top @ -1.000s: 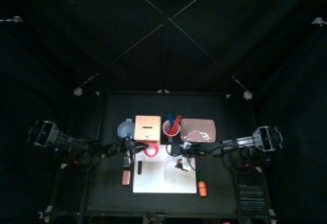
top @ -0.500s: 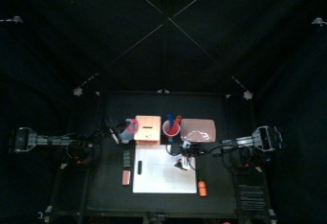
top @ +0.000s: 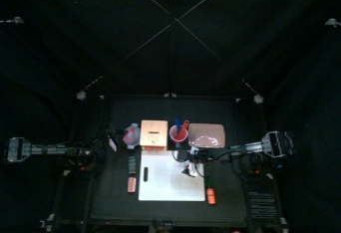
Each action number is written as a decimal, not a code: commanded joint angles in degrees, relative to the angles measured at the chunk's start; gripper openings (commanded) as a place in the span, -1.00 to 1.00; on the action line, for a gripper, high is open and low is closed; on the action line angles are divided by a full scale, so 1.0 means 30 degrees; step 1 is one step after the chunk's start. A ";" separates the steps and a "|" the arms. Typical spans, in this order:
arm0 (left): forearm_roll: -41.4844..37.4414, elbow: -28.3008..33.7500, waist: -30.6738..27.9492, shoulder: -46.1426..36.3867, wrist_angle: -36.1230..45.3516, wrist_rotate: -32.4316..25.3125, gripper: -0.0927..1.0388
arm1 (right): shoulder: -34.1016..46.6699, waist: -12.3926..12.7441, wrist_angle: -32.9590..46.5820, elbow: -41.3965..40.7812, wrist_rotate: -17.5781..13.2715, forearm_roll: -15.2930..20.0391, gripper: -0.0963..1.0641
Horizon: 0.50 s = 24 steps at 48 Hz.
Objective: Get the cutter from the drawer then cut the dough then place the extra dough in the bowl
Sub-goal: Place the extra dough in the bowl
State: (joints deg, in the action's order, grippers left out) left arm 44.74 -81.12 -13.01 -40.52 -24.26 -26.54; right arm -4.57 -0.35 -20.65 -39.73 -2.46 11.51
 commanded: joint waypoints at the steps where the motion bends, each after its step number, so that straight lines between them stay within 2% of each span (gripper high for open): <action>1: -0.0410 0.0938 -0.0264 0.0615 0.0088 0.0059 0.04 | -0.0322 0.0176 0.0117 0.0498 0.0029 0.0000 0.86; 8: -0.0352 0.1113 -0.0850 0.0879 0.0000 0.0088 0.22 | -0.0293 0.0176 0.0117 0.0586 0.0029 0.0000 0.86; 18: 0.0352 0.1113 -0.1025 0.0850 -0.0234 0.0117 0.66 | -0.0234 0.0176 0.0117 0.0586 0.0029 0.0000 0.86; 24: 0.0938 0.1143 -0.1025 0.0850 -0.0527 0.0117 0.78 | -0.0205 0.0176 0.0117 0.0674 0.0029 0.0000 0.86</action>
State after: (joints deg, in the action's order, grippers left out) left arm 46.93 -79.45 -15.82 -38.06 -24.87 -26.28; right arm -4.13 -0.09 -20.65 -39.20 -2.37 11.51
